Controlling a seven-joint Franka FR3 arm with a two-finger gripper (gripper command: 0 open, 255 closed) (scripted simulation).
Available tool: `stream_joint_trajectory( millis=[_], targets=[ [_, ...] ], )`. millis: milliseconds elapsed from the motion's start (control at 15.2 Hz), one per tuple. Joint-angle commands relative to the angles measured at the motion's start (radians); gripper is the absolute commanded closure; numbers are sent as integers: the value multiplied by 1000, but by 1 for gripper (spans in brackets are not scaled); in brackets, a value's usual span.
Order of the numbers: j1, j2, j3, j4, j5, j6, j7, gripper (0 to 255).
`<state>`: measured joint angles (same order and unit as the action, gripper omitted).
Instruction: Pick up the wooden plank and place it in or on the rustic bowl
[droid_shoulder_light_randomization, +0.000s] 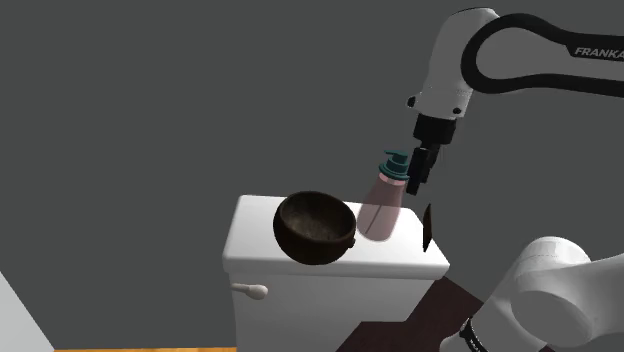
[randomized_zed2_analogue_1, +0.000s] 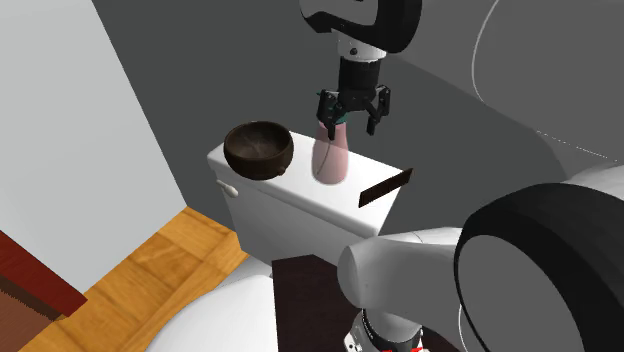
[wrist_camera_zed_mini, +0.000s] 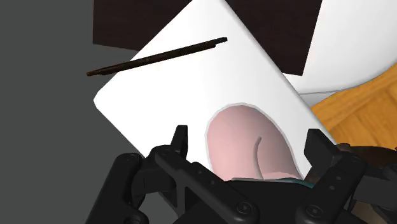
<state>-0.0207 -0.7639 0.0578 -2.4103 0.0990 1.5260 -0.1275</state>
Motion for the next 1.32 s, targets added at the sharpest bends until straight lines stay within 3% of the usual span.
stream_joint_trajectory(
  millis=[0, 396, 660, 1254],
  targets=[
    [0, 0, 0, 0, 0, 0, 0, 0],
    [-241, -297, 125, -308, 106, 106, 601, 0],
    [-350, -537, 260, -478, 221, 95, 996, 0],
    [-322, -550, 303, -581, 267, 183, 998, 0]
  ],
)
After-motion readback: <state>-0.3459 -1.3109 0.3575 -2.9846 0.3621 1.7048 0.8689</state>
